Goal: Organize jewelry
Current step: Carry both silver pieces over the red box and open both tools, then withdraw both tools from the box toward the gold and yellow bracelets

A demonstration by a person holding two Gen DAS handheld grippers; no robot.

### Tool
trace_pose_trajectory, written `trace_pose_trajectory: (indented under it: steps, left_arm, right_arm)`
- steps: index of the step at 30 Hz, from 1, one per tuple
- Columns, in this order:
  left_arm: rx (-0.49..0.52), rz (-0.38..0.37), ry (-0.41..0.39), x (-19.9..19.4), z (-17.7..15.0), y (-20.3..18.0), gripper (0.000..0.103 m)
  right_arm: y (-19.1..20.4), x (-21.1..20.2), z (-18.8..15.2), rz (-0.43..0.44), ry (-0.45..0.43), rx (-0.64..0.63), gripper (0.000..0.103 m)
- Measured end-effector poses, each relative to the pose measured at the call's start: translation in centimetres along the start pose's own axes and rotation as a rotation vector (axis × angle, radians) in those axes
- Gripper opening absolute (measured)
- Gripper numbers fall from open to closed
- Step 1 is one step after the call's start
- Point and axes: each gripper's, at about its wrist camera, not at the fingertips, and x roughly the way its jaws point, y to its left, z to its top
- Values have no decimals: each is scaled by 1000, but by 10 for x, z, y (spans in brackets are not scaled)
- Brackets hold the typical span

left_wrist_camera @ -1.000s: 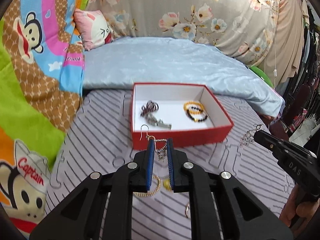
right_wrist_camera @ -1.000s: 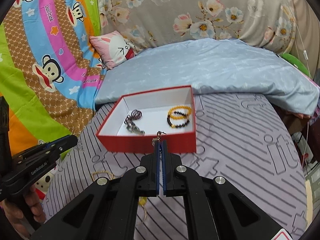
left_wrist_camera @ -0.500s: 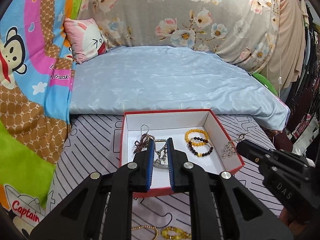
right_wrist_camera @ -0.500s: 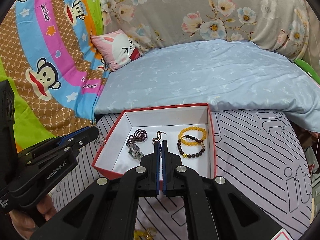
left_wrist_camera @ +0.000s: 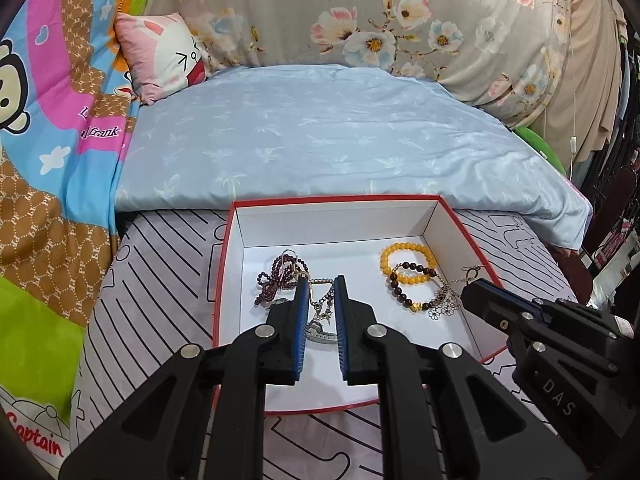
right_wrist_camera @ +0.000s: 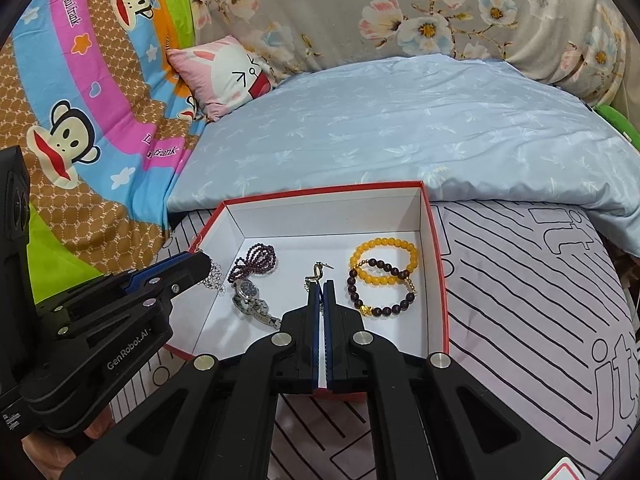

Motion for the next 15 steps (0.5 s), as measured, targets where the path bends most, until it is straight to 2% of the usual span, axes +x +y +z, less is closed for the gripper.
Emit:
trace_pose_trajectory:
  steps: [9, 11, 12, 14, 15]
  left_arm:
    - [4, 4, 24, 15, -1, -1, 13]
    - [4, 13, 25, 18, -2, 0, 13]
    - [1, 20, 28, 20, -2, 0, 21]
    - [-6, 23, 34, 23, -3, 2, 35]
    - [-10, 29, 31, 24, -3, 3, 37]
  right_arm:
    - [4, 19, -4, -3, 30, -12, 2]
    - [5, 22, -4, -10, 33, -18, 5]
    - [5, 22, -5, -13, 30, -21, 7]
    - [5, 22, -5, -26, 25, -15, 23]
    - [5, 22, -5, -28, 21, -11, 27]
